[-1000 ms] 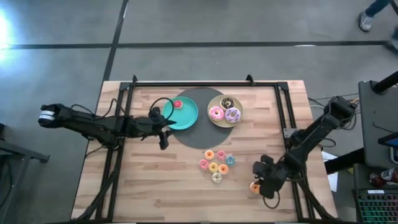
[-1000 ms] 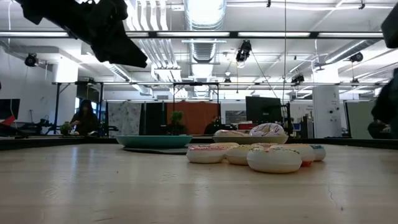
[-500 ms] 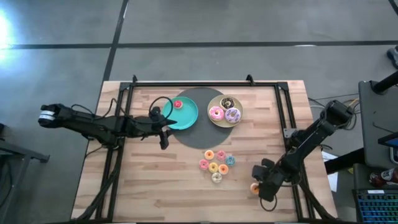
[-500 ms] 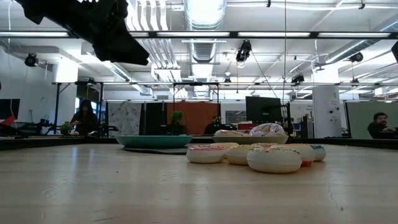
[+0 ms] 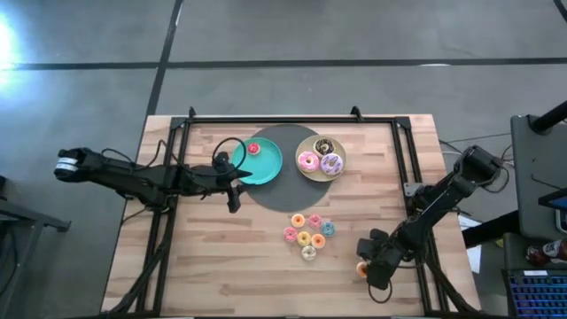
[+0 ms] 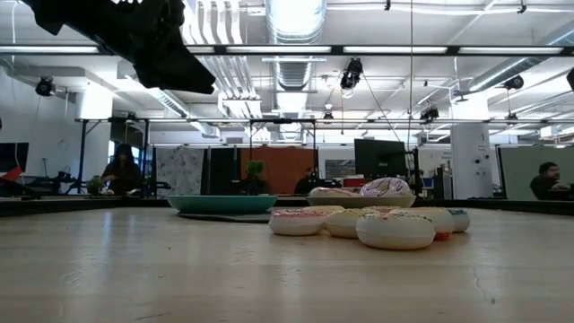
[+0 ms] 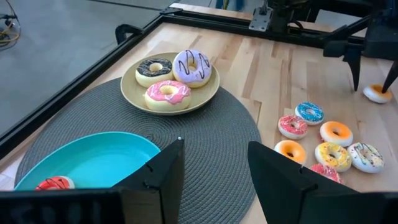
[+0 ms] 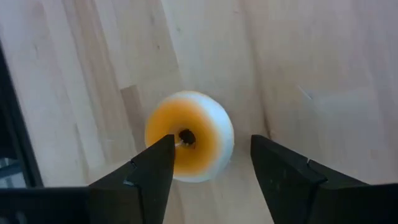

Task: Pick & Place donuts
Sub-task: Put the small bottom orange donut on the green plate

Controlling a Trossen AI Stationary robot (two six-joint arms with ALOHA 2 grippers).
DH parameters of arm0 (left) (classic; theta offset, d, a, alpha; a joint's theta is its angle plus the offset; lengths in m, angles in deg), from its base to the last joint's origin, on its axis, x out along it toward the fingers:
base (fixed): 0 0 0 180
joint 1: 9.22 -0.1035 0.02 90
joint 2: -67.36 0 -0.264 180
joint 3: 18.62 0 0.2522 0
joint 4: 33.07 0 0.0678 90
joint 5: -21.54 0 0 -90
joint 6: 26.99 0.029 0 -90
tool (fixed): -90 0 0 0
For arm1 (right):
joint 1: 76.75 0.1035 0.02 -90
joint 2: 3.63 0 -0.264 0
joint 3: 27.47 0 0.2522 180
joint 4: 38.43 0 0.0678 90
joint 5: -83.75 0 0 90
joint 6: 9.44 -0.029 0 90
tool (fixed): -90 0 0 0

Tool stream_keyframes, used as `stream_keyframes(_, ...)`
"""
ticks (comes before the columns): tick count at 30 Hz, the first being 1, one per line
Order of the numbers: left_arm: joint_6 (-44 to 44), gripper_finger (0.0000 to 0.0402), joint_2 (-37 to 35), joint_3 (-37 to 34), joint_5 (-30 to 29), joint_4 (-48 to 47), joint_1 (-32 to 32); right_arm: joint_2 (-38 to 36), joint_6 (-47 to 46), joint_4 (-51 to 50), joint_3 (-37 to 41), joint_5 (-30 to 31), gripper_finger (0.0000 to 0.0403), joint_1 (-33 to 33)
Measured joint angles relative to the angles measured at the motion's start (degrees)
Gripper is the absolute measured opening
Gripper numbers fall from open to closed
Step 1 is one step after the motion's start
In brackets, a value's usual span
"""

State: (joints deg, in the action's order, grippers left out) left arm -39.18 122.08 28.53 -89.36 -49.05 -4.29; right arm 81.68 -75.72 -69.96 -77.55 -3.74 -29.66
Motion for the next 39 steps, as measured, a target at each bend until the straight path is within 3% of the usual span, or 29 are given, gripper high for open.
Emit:
stream_keyframes(8,0.0,0.0151,0.0,0.0,-0.01,-0.02,-0.01,0.84,1.07,0.11,-0.06,0.93,0.0182,0.02)
stream_keyframes(17,0.05,0.0151,0.0,0.0,-0.02,-0.02,-0.04,0.09,4.76,0.21,0.11,3.82,0.0099,0.0)
stream_keyframes(23,0.11,0.0151,0.0,0.0,-0.02,-0.19,-0.03,0.08,8.17,0.1,0.13,9.92,0.0048,-0.31)
stream_keyframes(34,-1.66,0.0151,0.0,0.0,0.0,-3.61,0.14,0.06,24.06,-0.44,-4.44,18.66,0.0018,-5.63)
stream_keyframes(39,-3.93,0.0151,0.0,0.0,0.29,-4.43,1.11,0.06,33.39,-0.67,-6.96,25.84,0.0018,-9.26)
